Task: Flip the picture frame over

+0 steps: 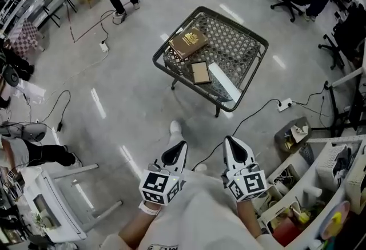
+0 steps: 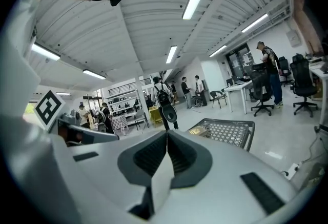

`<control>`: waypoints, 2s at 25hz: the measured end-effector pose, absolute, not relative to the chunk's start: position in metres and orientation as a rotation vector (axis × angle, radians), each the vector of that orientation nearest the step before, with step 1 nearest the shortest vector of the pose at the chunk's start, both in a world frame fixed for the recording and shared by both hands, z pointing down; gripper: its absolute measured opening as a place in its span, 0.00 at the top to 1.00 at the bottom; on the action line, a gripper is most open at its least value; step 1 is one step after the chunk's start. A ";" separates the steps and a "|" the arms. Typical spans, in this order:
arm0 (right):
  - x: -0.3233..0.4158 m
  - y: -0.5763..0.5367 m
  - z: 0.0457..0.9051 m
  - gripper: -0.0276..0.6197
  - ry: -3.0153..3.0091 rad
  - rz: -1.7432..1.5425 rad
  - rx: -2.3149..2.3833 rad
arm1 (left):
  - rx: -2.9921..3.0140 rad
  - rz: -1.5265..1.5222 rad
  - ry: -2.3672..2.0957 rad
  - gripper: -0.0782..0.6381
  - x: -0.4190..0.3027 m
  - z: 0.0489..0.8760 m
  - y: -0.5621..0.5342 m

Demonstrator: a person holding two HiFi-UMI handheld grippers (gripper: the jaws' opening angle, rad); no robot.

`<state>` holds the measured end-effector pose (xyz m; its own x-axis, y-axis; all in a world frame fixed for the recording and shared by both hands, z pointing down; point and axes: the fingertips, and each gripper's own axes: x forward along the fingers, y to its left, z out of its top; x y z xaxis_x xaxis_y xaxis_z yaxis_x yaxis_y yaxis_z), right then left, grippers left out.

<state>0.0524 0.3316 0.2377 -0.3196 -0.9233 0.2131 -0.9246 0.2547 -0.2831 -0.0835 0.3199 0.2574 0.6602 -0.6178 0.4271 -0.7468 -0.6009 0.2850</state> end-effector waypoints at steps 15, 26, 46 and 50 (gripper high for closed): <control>0.018 0.109 0.266 0.93 -2.288 0.683 1.847 | 2.409 0.420 -0.904 0.85 -0.119 0.273 0.091; -0.003 0.044 0.271 0.93 -2.265 0.668 1.787 | 2.357 0.459 -0.915 0.85 -0.150 0.297 0.026; 0.010 -0.027 0.386 0.93 -2.217 0.893 1.584 | 2.201 0.501 -1.127 0.85 -0.112 0.363 -0.002; 0.007 -0.035 0.417 0.92 -2.157 0.919 1.581 | 2.158 0.516 -1.141 0.85 -0.114 0.383 -0.001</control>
